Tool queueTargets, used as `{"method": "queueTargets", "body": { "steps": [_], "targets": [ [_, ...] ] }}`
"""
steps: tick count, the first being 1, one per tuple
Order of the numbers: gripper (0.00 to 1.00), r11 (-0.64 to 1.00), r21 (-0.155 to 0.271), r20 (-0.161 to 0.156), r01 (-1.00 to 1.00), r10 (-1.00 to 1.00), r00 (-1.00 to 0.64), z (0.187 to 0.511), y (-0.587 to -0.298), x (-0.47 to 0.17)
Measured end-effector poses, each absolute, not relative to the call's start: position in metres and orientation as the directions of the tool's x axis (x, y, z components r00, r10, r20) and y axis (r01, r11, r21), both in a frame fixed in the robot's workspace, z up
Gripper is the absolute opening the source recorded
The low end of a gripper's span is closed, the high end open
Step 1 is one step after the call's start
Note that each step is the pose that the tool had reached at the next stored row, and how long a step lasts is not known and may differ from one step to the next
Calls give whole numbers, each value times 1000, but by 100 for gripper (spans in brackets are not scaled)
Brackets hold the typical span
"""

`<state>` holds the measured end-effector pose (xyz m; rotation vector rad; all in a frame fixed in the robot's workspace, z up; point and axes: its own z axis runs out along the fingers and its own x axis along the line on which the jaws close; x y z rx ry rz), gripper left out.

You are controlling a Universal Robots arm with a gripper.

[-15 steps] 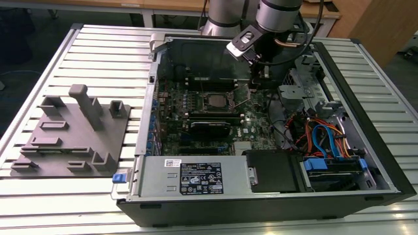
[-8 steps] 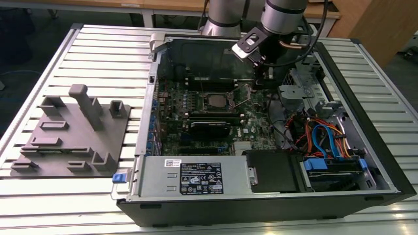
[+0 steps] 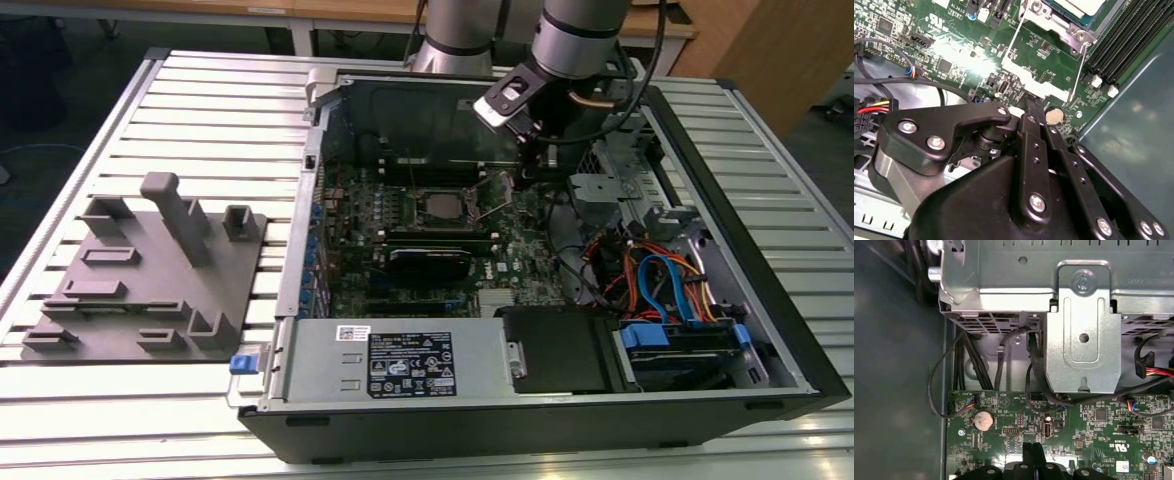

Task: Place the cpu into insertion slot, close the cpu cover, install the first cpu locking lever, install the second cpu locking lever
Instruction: 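Close the cpu cover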

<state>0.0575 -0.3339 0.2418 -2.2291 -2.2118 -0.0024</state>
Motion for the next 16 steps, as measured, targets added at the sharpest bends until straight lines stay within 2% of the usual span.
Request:
{"method": "queueTargets", "body": {
  "steps": [16],
  "targets": [
    [10,-9,0,2,1000,1000,9,240,-333,46]
  ]
}}
